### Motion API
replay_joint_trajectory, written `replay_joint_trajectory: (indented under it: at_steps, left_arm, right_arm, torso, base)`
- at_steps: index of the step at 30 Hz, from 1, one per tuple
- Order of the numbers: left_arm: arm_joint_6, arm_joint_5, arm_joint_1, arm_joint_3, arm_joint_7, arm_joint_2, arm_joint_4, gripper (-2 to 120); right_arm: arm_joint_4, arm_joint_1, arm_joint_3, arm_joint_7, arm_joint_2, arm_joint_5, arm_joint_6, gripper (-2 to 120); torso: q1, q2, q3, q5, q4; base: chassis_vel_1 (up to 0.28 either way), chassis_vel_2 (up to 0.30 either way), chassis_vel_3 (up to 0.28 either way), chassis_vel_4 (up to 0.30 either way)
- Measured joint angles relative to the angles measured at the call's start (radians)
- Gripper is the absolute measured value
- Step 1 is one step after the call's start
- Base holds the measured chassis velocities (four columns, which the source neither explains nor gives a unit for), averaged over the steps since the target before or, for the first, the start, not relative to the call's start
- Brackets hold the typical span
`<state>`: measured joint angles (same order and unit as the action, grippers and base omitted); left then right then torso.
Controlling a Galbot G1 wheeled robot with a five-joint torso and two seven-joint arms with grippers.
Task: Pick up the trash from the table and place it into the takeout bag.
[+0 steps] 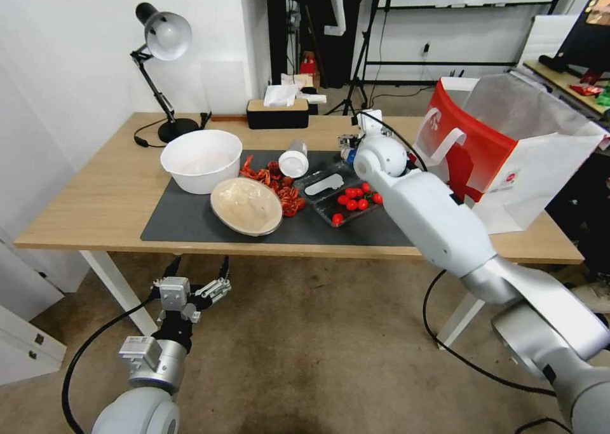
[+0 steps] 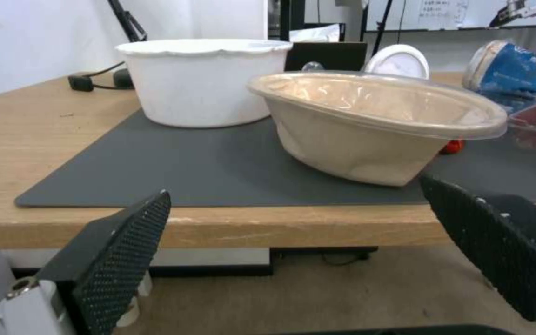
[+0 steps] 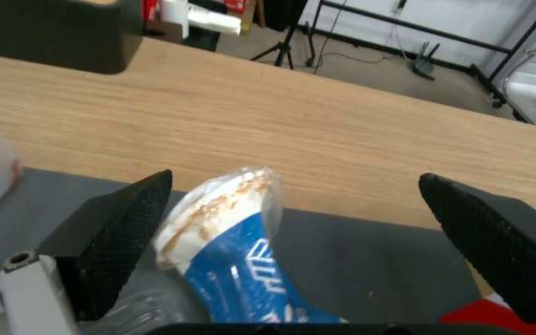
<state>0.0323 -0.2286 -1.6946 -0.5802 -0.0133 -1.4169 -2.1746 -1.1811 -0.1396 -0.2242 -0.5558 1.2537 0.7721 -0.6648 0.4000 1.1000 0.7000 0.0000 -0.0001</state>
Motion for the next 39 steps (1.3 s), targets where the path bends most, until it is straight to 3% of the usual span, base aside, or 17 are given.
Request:
replay_joint_trajectory:
  at_steps: [12, 23, 39]
  left_arm:
    - [0.001, 0.000, 0.000, 0.006, 0.001, 0.003, 0.001, 100]
    - [0.002, -0.001, -0.004, 0.001, 0.001, 0.010, -0.002, 100]
    - [0.001, 0.000, -0.008, 0.002, 0.002, 0.004, -0.009, 100]
  right_arm:
    - [0.122, 0.068, -0.027, 0.102, -0.004, 0.037, -0.049, 100]
    - [0.140, 0.075, -0.027, 0.240, -0.002, 0.040, -0.053, 100]
    - [0.136, 0.075, -0.042, 0.257, -0.009, 0.034, -0.055, 100]
  torso:
    - [0.000, 0.000, 0.000, 0.0000, 0.0002]
    - [0.000, 0.000, 0.000, 0.0000, 0.0001]
    - [0.000, 0.000, 0.000, 0.0000, 0.0001]
  base:
    - [0.000, 0.000, 0.000, 0.000]
    - [0.000, 0.000, 0.000, 0.000]
    - [0.000, 0.000, 0.000, 0.000]
